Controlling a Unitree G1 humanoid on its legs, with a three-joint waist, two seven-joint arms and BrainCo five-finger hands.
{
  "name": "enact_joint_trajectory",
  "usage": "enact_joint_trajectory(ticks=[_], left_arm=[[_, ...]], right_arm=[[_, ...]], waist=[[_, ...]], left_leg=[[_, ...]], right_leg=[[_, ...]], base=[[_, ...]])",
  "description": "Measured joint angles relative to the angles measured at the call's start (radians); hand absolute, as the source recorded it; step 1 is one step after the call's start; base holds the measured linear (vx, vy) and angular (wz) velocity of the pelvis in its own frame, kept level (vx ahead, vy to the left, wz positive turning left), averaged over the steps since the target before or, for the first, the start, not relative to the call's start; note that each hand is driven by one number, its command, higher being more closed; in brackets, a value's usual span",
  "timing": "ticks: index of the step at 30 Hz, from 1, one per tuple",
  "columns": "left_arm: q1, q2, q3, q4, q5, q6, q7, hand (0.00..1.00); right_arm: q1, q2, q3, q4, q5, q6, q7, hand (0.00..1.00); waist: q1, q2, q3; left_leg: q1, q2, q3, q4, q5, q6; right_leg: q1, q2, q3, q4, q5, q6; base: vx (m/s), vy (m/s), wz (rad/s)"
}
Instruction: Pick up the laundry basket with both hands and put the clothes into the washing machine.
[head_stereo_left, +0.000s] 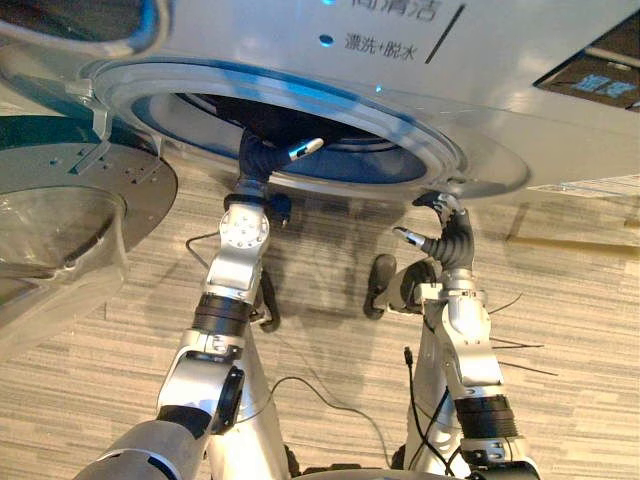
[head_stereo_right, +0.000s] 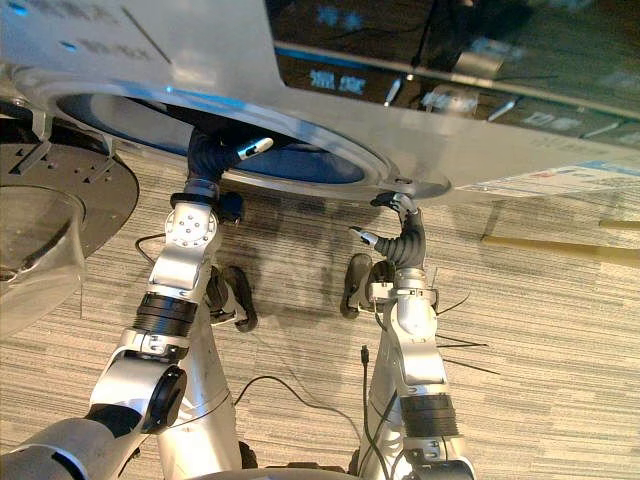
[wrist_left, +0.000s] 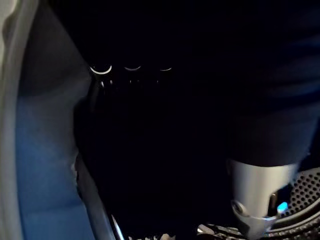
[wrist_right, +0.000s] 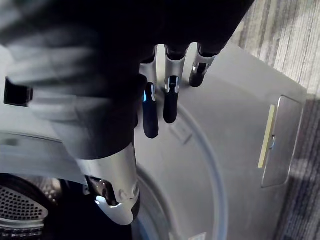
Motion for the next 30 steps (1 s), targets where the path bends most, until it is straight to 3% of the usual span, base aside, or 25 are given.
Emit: enact_joint_trajectory(ticks=[4,10,14,17,20,23,30], left_arm=[[0.027,-0.004,0.002,-0.039,-0.012,0.010,0.003,0.00],[0.048,-0.061,0.012,-0.068,-0.223,-0.021,0.089,0.00],[-0.036,-0.071,0.008,-0.071,-0.310,-0.025,0.164,0.00],[-0.232,-0.028,0.006,-0.026,-0.331,-0.026,0.226,0.00],[-0.393,0.033,-0.001,0.038,-0.311,-0.021,0.244,0.00],[-0.536,0.090,-0.005,0.127,-0.221,-0.003,0.241,0.00],[-0.615,0.199,-0.068,0.220,-0.023,0.043,0.206,0.00]], right_arm=[[0.000,0.001,0.000,0.000,0.000,0.000,0.006,0.00],[-0.003,0.002,0.000,0.000,0.000,0.005,0.001,0.00],[-0.007,0.002,0.012,0.000,0.001,0.005,-0.007,0.00],[-0.017,0.002,0.038,0.003,0.003,0.005,-0.018,0.00],[-0.028,0.004,0.052,0.002,0.005,0.005,-0.017,0.00],[-0.039,0.004,0.056,0.002,0.013,-0.004,-0.016,0.00],[-0.043,0.004,0.057,0.000,0.015,-0.015,-0.004,0.00]], waist=[[-0.002,0.000,0.000],[-0.005,-0.001,-0.001],[-0.014,-0.001,-0.001],[-0.035,-0.004,-0.002],[-0.052,-0.004,-0.002],[-0.060,-0.005,-0.002],[-0.075,-0.009,-0.002]], left_leg=[[0.005,0.001,0.007,-0.008,0.001,-0.001],[0.006,0.001,0.009,-0.008,0.001,-0.001],[0.003,0.001,0.006,-0.008,0.001,-0.001],[-0.002,0.001,0.005,-0.008,0.001,-0.001],[-0.005,0.003,0.003,-0.008,0.001,0.000],[-0.007,0.014,0.010,-0.015,0.001,0.000],[-0.011,0.018,0.018,-0.022,0.004,0.006]], right_leg=[[0.000,0.002,0.003,-0.007,0.000,0.000],[0.000,0.003,0.005,-0.007,0.000,0.001],[0.000,0.003,0.003,-0.010,0.001,0.001],[-0.001,0.004,0.002,-0.014,0.003,0.003],[-0.001,0.010,0.002,-0.021,0.007,0.009],[-0.001,0.017,0.000,-0.039,0.023,0.009],[-0.006,0.018,0.002,-0.052,0.032,0.011]], base=[[0.06,-0.025,-0.01],[0.04,-0.018,0.00],[0.04,-0.026,0.00],[0.00,0.000,0.00],[0.03,-0.009,-0.06],[0.04,-0.010,-0.13],[0.04,-0.019,-0.02]])
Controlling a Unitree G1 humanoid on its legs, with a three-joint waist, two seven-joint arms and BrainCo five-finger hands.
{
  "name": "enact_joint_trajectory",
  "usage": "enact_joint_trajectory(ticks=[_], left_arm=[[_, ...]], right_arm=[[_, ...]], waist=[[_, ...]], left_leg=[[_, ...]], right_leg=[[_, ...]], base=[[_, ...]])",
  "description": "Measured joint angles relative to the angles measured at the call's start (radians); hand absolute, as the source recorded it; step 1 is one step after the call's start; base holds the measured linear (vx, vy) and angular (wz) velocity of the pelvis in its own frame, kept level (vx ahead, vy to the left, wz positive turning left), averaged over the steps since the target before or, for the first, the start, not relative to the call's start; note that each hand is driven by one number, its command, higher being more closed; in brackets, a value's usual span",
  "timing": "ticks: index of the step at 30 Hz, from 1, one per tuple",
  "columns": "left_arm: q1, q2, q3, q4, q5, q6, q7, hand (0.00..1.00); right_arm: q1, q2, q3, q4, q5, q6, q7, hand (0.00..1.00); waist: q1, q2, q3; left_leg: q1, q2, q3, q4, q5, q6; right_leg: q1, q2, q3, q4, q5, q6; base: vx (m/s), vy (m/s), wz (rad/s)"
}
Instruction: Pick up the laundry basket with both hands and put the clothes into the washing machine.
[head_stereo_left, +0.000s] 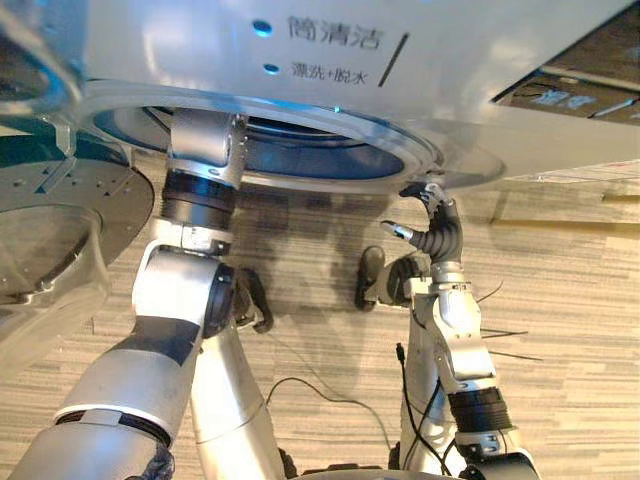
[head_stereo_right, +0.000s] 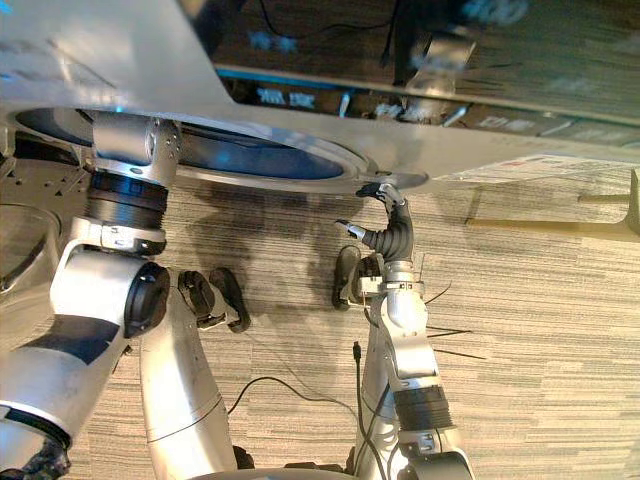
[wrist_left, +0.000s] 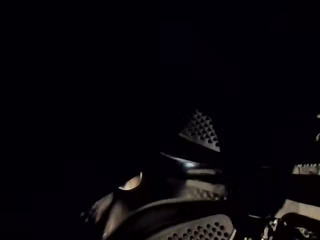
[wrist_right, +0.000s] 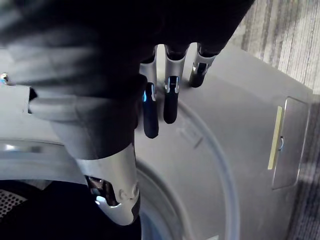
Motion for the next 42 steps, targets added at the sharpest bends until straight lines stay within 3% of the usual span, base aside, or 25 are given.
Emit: enact_joint_trajectory(ticks=[4,8,14,17,20,25,28,33,37,42], left_arm=[[-0.043,0.063,-0.113,0.092,0.294,0.041,-0.127,0.00],[-0.032,0.037,-0.180,0.179,0.484,0.079,-0.261,0.00],[0.028,0.022,-0.179,0.177,0.521,0.087,-0.280,0.00],[0.067,0.039,-0.160,0.068,0.490,0.093,-0.233,0.00],[0.177,0.036,-0.095,-0.143,0.446,0.076,-0.104,0.00],[0.374,0.025,-0.048,-0.353,0.420,0.054,-0.030,0.00],[0.512,-0.010,-0.037,-0.413,0.375,0.048,-0.036,0.00],[0.686,-0.091,0.012,-0.411,0.261,0.042,-0.104,0.00],[0.742,-0.189,0.082,-0.414,0.162,-0.026,-0.122,0.00],[0.861,-0.304,0.130,-0.464,-0.083,-0.085,-0.126,0.00]], right_arm=[[-0.002,0.002,0.001,-0.002,0.001,-0.002,0.031,0.00],[-0.004,0.011,0.000,-0.002,0.011,-0.002,0.058,0.00],[-0.009,0.018,-0.001,-0.006,0.029,-0.002,0.070,0.00],[-0.005,0.018,-0.001,-0.015,0.029,-0.006,0.066,0.00],[0.004,0.019,-0.001,-0.026,0.029,-0.024,0.044,0.00],[0.027,0.017,-0.011,-0.028,0.018,-0.023,0.025,0.00],[0.034,0.008,-0.024,-0.028,-0.003,-0.013,0.023,0.00],[0.033,-0.002,-0.033,-0.031,-0.015,0.006,0.026,0.00],[0.043,-0.001,-0.052,-0.040,-0.024,0.008,0.025,0.00],[0.048,-0.002,-0.061,-0.041,-0.024,0.011,0.023,0.00]], waist=[[-0.007,-0.015,-0.009],[-0.009,-0.018,-0.007],[-0.010,-0.036,-0.001],[-0.009,-0.036,-0.001],[-0.004,-0.036,-0.001],[0.003,-0.036,-0.001],[0.020,-0.035,-0.001],[0.034,-0.035,-0.001],[0.048,-0.035,-0.002],[0.052,-0.032,-0.003]], left_leg=[[-0.018,0.003,0.001,0.002,0.002,0.002],[-0.028,0.007,-0.002,0.013,0.002,0.003],[-0.040,0.015,-0.007,0.025,0.001,0.004],[-0.046,0.014,-0.008,0.032,0.001,0.003],[-0.047,0.013,-0.017,0.052,0.000,0.004],[-0.047,0.002,-0.035,0.109,-0.011,0.003],[-0.043,-0.002,-0.045,0.118,-0.015,0.000],[-0.033,-0.002,-0.041,0.106,-0.015,-0.003],[-0.028,-0.002,-0.034,0.084,-0.010,-0.006],[-0.025,-0.001,-0.033,0.075,-0.005,-0.007]], right_leg=[[-0.018,0.001,0.000,0.000,0.005,0.002],[-0.023,0.005,0.001,0.003,0.009,0.005],[-0.038,0.012,0.002,0.015,0.010,0.005],[-0.045,0.012,0.004,0.025,0.009,0.005],[-0.044,0.008,0.004,0.052,-0.002,-0.001],[-0.043,-0.010,0.006,0.126,-0.039,-0.007],[-0.035,-0.020,0.003,0.143,-0.046,-0.013],[-0.027,-0.024,0.004,0.138,-0.046,-0.013],[-0.027,-0.024,0.003,0.122,-0.046,-0.013],[-0.028,-0.021,0.000,0.117,-0.055,-0.014]], base=[[0.04,-0.027,-0.02],[0.04,-0.019,-0.04],[0.03,-0.020,-0.04],[0.04,-0.028,0.02],[0.05,-0.038,0.05],[0.04,-0.039,0.13],[0.01,-0.037,0.11],[0.02,-0.032,0.05],[0.06,-0.028,0.00],[0.08,-0.019,-0.01]])
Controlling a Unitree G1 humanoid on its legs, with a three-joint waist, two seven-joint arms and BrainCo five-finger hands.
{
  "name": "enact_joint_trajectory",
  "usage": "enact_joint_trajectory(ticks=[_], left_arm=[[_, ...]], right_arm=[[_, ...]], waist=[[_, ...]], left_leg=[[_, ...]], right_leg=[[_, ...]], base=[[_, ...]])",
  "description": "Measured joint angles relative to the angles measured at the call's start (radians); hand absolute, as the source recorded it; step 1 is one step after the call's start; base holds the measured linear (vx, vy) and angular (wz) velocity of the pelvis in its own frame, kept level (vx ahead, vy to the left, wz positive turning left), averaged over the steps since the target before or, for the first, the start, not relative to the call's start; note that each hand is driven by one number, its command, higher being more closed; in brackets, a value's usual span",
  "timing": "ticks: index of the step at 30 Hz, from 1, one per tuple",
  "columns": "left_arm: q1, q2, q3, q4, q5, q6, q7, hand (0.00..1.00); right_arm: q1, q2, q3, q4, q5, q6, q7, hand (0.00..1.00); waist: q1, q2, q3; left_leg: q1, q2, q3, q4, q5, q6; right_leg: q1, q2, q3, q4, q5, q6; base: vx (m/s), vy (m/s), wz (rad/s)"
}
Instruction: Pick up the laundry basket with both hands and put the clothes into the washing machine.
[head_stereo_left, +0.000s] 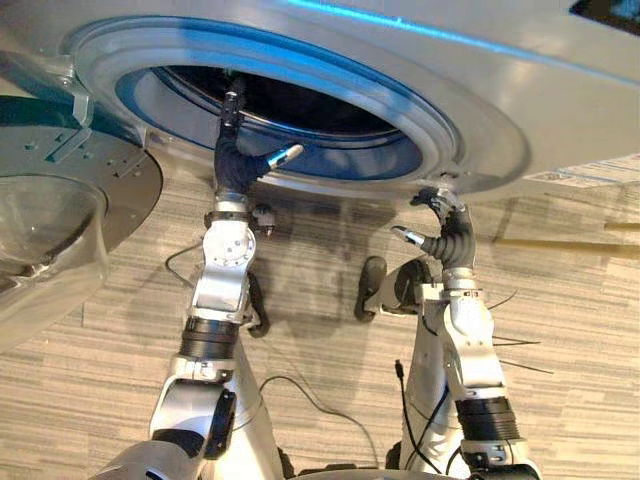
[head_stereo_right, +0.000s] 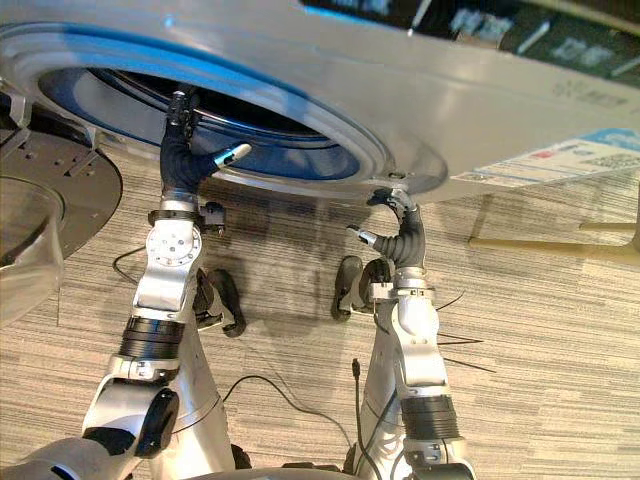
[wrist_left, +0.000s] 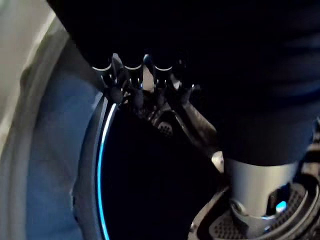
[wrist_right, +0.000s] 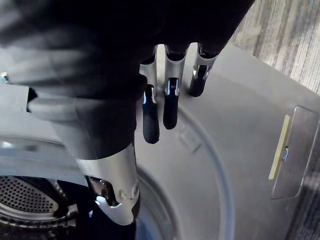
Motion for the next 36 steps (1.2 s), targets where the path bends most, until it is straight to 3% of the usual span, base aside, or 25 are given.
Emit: enact_joint_trajectory(ticks=[3,10,15,17,22,25,29,30,33,36], left_arm=[[0.087,-0.034,-0.001,-0.019,-0.090,-0.017,-0.015,0.00],[0.233,-0.051,-0.003,-0.057,-0.126,-0.019,-0.011,0.00],[0.398,-0.074,-0.033,0.007,-0.125,-0.020,-0.039,0.00],[0.488,-0.073,-0.039,0.095,-0.114,-0.017,-0.041,0.00],[0.584,-0.048,-0.042,0.263,-0.036,-0.014,-0.061,0.00],[0.626,-0.042,-0.047,0.361,0.012,-0.009,-0.082,0.00],[0.625,-0.034,-0.045,0.536,0.064,-0.008,-0.108,0.00],[0.625,-0.033,-0.045,0.550,0.068,-0.007,-0.110,0.00],[0.607,-0.017,-0.041,0.678,0.115,-0.003,-0.123,0.00],[0.595,-0.006,-0.041,0.727,0.155,0.000,-0.123,0.00]], right_arm=[[0.013,-0.002,-0.001,0.000,0.000,0.000,-0.002,0.00],[0.036,-0.014,0.010,0.024,-0.015,-0.001,-0.018,0.00],[0.158,-0.044,0.018,0.116,-0.019,-0.001,-0.011,0.00],[0.237,-0.044,0.030,0.169,-0.024,0.003,0.007,0.00],[0.344,-0.047,0.041,0.270,-0.026,0.012,0.011,0.00],[0.384,-0.042,0.035,0.347,-0.018,0.025,0.011,0.00],[0.395,-0.040,0.025,0.472,-0.012,0.034,0.012,0.00],[0.393,-0.041,0.025,0.485,-0.012,0.033,0.012,0.00],[0.343,-0.053,0.007,0.657,-0.006,0.035,0.018,0.00],[0.325,-0.082,-0.002,0.734,0.002,0.036,0.031,0.00]], waist=[[0.012,0.000,0.000],[0.033,0.004,-0.002],[0.056,0.035,-0.047],[0.055,0.051,-0.077],[0.053,0.053,-0.136],[0.051,0.051,-0.145],[0.049,0.053,-0.204],[0.048,0.054,-0.210],[0.023,0.066,-0.257],[0.020,0.087,-0.278]], left_leg=[[0.003,-0.001,0.004,-0.009,0.000,0.000],[0.070,-0.004,0.012,-0.058,0.006,-0.009],[0.300,-0.023,0.026,-0.206,0.013,-0.021],[0.480,-0.033,0.050,-0.314,0.019,-0.033],[0.782,-0.037,0.098,-0.538,0.049,-0.050],[1.022,-0.038,0.137,-0.736,0.110,-0.048],[1.250,-0.061,0.215,-1.005,0.199,-0.038],[1.263,-0.063,0.219,-1.026,0.206,-0.038],[1.393,-0.096,0.263,-1.251,0.297,-0.029],[1.511,-0.127,0.316,-1.454,0.387,-0.017]], right_leg=[[0.000,0.000,0.001,-0.004,-0.001,0.001],[0.061,-0.002,-0.007,-0.038,-0.007,-0.006],[0.308,-0.014,-0.044,-0.164,-0.030,0.002],[0.489,-0.016,-0.061,-0.258,-0.037,0.009],[0.790,-0.009,-0.099,-0.464,-0.028,0.029],[1.029,0.016,-0.124,-0.658,0.028,0.037],[1.223,0.041,-0.123,-0.912,0.124,0.058],[1.236,0.044,-0.123,-0.934,0.131,0.060],[1.343,0.073,-0.110,-1.153,0.231,0.080],[1.437,0.095,-0.090,-1.362,0.340,0.093]], base=[[0.06,-0.020,0.03],[0.06,-0.031,0.04],[0.11,-0.054,0.19],[0.16,-0.064,0.21],[0.12,-0.048,0.12],[0.19,0.001,0.04],[0.18,0.060,-0.09],[0.15,0.068,-0.22],[0.14,0.076,-0.21],[0.15,0.106,-0.31]])
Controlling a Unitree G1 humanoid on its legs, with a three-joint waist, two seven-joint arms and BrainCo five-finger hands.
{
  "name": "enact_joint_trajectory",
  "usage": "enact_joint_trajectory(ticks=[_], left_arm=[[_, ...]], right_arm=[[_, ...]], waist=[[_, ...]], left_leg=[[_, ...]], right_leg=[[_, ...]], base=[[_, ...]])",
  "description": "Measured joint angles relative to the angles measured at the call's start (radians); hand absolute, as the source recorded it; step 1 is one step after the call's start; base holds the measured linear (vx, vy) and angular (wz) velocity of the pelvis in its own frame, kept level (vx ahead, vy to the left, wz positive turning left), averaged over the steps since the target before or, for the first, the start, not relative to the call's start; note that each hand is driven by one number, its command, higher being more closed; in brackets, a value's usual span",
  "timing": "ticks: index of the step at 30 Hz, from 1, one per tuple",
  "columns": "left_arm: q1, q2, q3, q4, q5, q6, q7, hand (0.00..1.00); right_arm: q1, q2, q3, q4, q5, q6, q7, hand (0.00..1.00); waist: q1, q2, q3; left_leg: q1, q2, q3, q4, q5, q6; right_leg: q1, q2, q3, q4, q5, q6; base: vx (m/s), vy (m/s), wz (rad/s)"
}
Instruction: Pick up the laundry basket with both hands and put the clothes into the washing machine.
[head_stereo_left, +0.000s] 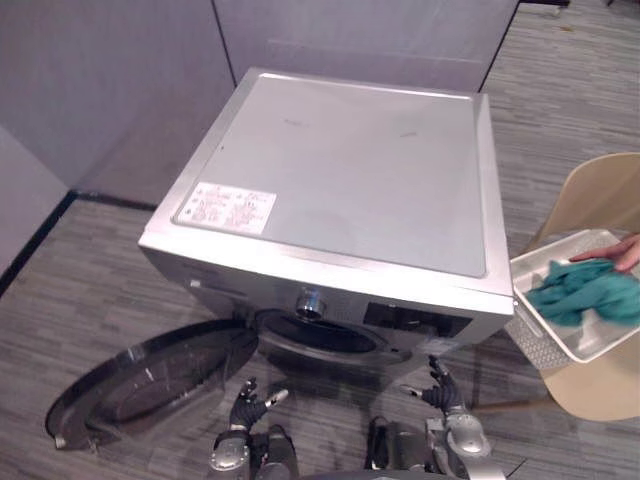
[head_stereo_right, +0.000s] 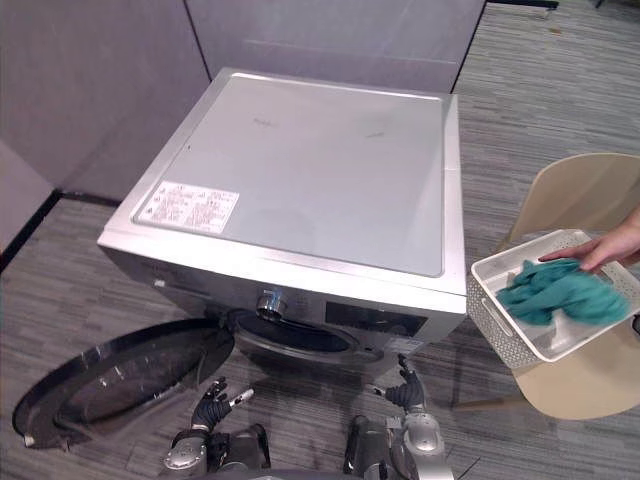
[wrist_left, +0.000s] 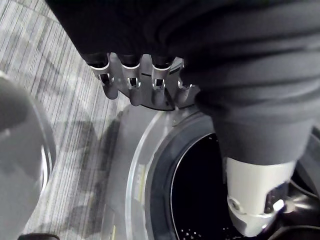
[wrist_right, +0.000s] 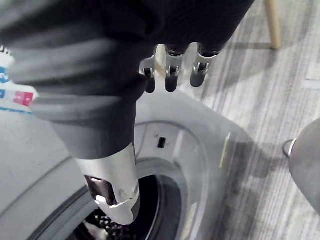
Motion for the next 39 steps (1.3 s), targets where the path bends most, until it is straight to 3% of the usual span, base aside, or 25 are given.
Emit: enact_joint_trajectory(ticks=[2,5,14,23,30,34,37,38,39], left_arm=[[-0.018,0.006,-0.001,0.017,0.016,0.005,0.000,0.00],[-0.031,0.011,-0.002,0.061,0.046,0.006,0.000,0.00],[-0.033,0.028,-0.001,0.131,0.082,0.013,0.004,0.00],[-0.040,0.032,0.017,0.155,0.081,0.013,0.006,0.00],[-0.042,0.032,0.016,0.168,0.085,0.023,0.016,0.00],[-0.079,0.022,0.000,0.190,0.085,0.026,0.021,0.00],[-0.105,0.015,-0.001,0.206,0.084,0.027,0.022,0.00],[-0.110,0.015,-0.001,0.206,0.084,0.028,0.024,0.00],[-0.109,0.015,-0.001,0.207,0.084,0.029,0.025,0.00]], right_arm=[[-0.006,-0.002,-0.028,0.051,0.001,0.002,0.000,0.00],[-0.013,-0.003,-0.044,0.095,0.003,0.002,0.000,0.00],[-0.038,0.001,-0.077,0.151,0.022,0.025,-0.006,0.00],[-0.064,-0.003,-0.086,0.173,0.051,0.036,-0.011,0.00],[-0.067,-0.003,-0.114,0.192,0.051,0.036,-0.024,0.00],[-0.063,-0.011,-0.115,0.192,0.052,0.035,-0.025,0.00],[-0.085,-0.009,-0.114,0.190,0.052,0.035,-0.025,0.00],[-0.099,-0.004,-0.112,0.190,0.053,0.035,-0.026,0.00],[-0.113,-0.003,-0.110,0.189,0.053,0.036,-0.026,0.00]], waist=[[-0.001,0.009,-0.007],[-0.003,0.007,-0.029],[-0.011,-0.012,-0.038],[-0.024,-0.037,-0.038],[-0.025,-0.029,-0.037],[-0.030,-0.021,-0.029],[-0.037,-0.020,-0.019],[-0.040,-0.030,-0.010],[-0.045,-0.025,-0.002]], left_leg=[[0.079,-0.016,0.024,-0.102,0.038,0.006],[0.125,-0.033,0.057,-0.147,0.043,0.012],[0.132,-0.081,0.060,-0.191,0.043,0.014],[0.152,-0.087,0.061,-0.194,0.025,0.015],[0.218,-0.064,0.066,-0.201,0.017,0.013],[0.255,-0.063,0.094,-0.197,-0.001,0.007],[0.253,-0.071,0.164,-0.191,-0.026,0.013],[0.252,-0.079,0.237,-0.183,-0.037,0.015],[0.253,-0.070,0.301,-0.180,-0.042,0.013]], right_leg=[[0.079,0.017,0.017,-0.131,0.070,0.011],[0.135,0.029,0.048,-0.238,0.128,0.022],[0.140,0.024,0.151,-0.412,0.253,0.035],[0.132,0.027,0.169,-0.421,0.256,0.036],[0.179,0.049,0.148,-0.422,0.255,0.031],[0.176,0.065,0.219,-0.422,0.265,0.033],[0.120,0.082,0.316,-0.422,0.295,0.038],[0.080,0.092,0.376,-0.422,0.304,0.038],[0.052,0.091,0.345,-0.422,0.286,0.012]], base=[[0.11,0.095,-0.28],[0.06,0.082,-0.29],[-0.04,0.028,-0.34],[-0.06,-0.018,-0.13],[0.05,-0.019,-0.12],[0.02,-0.004,-0.53],[-0.04,0.012,-1.08],[-0.07,-0.006,-1.78],[-0.05,-0.032,-1.73]])
